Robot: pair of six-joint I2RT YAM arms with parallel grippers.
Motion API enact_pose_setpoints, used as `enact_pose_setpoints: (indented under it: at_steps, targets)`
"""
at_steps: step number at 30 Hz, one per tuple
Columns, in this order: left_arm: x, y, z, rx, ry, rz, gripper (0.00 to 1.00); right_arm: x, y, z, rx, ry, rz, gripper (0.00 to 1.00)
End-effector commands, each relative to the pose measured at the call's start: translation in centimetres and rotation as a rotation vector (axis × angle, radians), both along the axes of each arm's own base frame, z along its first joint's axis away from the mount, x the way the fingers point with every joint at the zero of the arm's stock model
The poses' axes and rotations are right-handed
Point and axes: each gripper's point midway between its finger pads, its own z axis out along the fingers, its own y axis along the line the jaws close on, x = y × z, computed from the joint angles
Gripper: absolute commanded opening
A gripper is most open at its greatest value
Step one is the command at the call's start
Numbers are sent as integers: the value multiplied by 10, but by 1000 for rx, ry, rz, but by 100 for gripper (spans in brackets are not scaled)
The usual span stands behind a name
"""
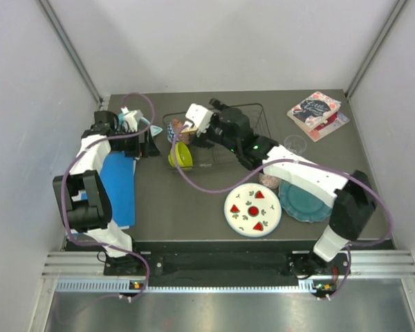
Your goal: Load the mixed dishes into the dish rack
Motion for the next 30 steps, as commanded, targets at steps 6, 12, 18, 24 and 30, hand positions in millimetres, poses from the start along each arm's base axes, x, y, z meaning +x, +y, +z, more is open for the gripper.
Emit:
enact_pose_setpoints:
  at_steps: [6, 12, 18, 24, 30]
  targets:
    - [-33, 62, 68, 258, -158, -99, 99, -72, -118, 20, 640, 619, -318, 100]
    - [-91, 16, 89, 460, -309, -349, 99, -138, -225, -68, 851, 663, -711, 97]
    - [-120, -61, 87, 479, -348, -539, 99, -181, -255, -129, 872, 829, -934, 93]
    - [-121, -123, 57, 496, -340, -699, 99, -213, -254, -187, 735, 1085, -1203, 100]
    - [-120, -163, 29, 535, -322, -843, 99, -217, -248, -211, 808, 1144, -1206, 100]
